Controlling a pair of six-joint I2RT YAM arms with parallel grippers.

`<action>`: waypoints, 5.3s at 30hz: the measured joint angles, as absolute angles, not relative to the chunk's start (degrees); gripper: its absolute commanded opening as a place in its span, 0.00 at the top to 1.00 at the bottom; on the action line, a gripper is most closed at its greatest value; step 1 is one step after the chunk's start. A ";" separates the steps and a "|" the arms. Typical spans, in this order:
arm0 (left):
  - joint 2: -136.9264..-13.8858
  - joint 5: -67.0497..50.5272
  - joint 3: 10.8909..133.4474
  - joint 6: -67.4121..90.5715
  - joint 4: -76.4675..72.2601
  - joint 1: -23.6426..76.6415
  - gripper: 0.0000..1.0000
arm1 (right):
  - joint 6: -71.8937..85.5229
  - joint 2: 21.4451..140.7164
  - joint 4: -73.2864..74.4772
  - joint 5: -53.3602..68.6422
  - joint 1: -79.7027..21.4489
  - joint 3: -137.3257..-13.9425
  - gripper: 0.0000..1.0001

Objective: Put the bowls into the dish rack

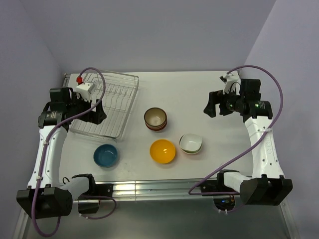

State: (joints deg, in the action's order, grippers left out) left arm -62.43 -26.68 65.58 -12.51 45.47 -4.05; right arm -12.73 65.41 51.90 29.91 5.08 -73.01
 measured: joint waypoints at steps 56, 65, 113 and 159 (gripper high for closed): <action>-73.14 -55.68 76.01 -3.09 49.10 -24.80 0.01 | -65.43 116.20 24.80 28.62 -73.14 -88.18 0.41; -73.76 -56.88 76.01 -7.46 53.39 -27.14 0.00 | -65.98 122.02 22.02 26.63 -73.08 -91.94 0.50; -67.51 -59.37 79.00 9.39 35.33 -28.27 0.11 | 6.39 92.12 3.01 49.63 -49.12 -83.37 1.00; -99.20 5.63 93.91 1.10 14.87 44.51 0.19 | 97.27 93.69 -25.63 27.62 -12.69 -63.42 1.00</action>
